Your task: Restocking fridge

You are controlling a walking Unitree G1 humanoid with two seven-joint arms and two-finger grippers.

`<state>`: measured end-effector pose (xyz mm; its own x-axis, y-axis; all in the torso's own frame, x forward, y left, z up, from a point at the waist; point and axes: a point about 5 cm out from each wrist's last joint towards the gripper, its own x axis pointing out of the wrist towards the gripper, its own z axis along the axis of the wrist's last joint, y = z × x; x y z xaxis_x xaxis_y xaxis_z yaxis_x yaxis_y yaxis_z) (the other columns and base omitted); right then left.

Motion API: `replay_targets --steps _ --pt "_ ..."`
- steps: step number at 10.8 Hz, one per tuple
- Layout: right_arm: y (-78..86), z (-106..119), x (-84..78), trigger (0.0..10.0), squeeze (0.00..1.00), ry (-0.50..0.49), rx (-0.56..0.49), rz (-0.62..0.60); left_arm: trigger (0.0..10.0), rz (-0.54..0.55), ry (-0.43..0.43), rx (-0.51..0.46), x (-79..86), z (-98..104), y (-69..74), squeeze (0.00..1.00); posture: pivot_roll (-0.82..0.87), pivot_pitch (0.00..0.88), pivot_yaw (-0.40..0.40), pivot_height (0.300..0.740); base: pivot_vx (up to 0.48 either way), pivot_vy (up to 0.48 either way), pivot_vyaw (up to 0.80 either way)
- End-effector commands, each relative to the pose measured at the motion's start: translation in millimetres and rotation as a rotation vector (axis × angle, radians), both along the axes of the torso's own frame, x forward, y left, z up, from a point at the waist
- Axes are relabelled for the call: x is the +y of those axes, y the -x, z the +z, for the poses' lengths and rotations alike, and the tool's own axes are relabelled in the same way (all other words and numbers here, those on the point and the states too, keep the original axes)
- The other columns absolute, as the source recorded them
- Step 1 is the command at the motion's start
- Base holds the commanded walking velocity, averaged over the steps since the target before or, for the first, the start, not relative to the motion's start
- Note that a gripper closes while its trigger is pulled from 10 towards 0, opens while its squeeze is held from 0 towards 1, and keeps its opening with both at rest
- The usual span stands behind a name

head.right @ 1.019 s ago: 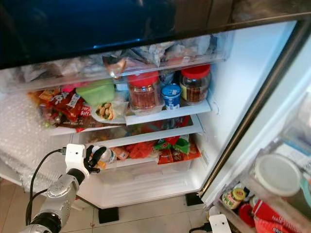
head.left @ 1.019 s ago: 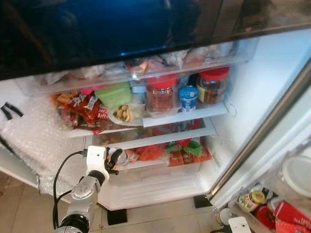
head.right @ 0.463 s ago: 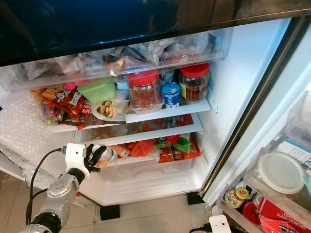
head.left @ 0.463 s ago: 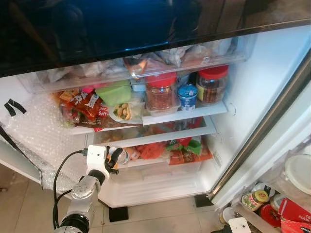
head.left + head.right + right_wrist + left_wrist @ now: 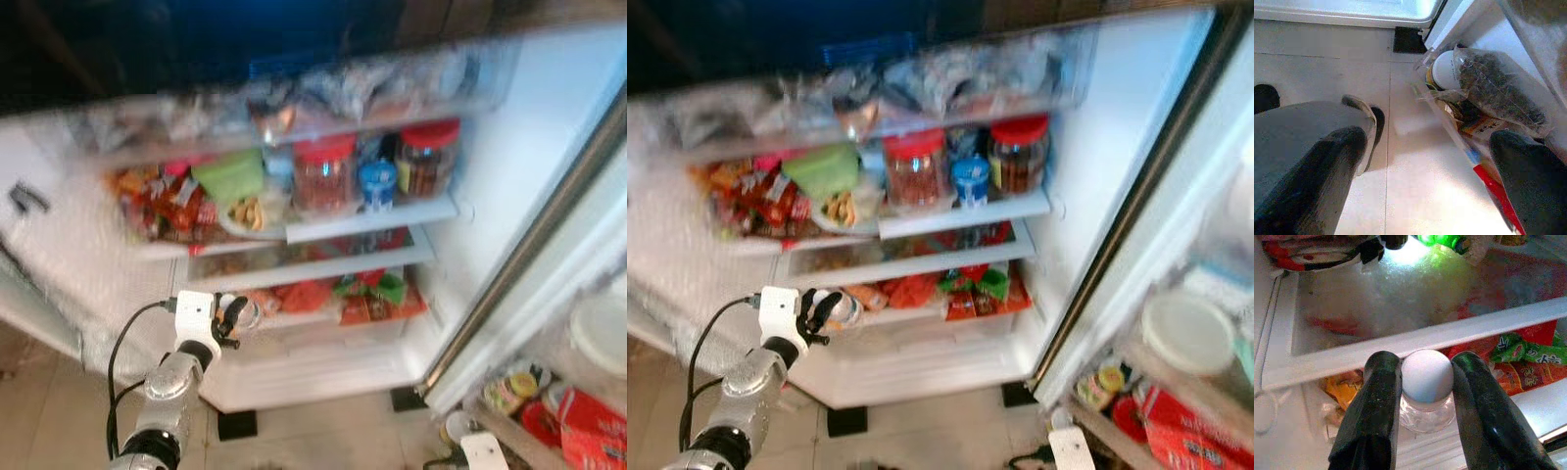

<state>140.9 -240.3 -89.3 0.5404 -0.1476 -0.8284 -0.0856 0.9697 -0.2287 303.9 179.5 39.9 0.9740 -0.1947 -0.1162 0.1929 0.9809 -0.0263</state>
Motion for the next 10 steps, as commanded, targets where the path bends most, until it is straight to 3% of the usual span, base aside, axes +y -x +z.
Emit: replay_targets --steps 1,3,6,8,10 --pt "12.4 -5.9 4.9 10.0 0.00 -0.026 0.043 -0.012 10.0 -0.006 -0.038 -0.031 3.6 5.1 -1.4 0.00 -0.02 0.104 0.104 0.631 0.000 0.000 0.00" --pt "12.3 -5.9 5.4 10.0 0.00 -0.037 0.042 -0.008 10.0 -0.057 -0.116 -0.090 -0.8 15.2 -5.6 0.00 -0.02 0.110 0.103 0.631 0.000 0.000 0.00" --pt "11.8 -5.6 5.2 10.0 0.00 -0.044 0.040 -0.009 10.0 -0.226 -0.378 -0.231 -17.4 35.9 -13.2 0.00 -0.02 0.111 0.103 0.631 0.000 0.000 0.00" --pt "10.9 -5.5 5.5 10.0 0.00 -0.046 0.039 -0.009 10.0 -0.225 -0.491 -0.270 -17.6 41.9 -17.7 0.00 -0.02 0.111 0.103 0.631 0.000 0.000 0.00" --pt "10.9 -5.6 6.1 10.0 0.00 -0.050 0.040 -0.009 10.0 -0.194 -0.520 -0.319 -15.5 49.7 -21.2 0.00 -0.02 0.111 0.105 0.631 0.000 0.000 0.00"
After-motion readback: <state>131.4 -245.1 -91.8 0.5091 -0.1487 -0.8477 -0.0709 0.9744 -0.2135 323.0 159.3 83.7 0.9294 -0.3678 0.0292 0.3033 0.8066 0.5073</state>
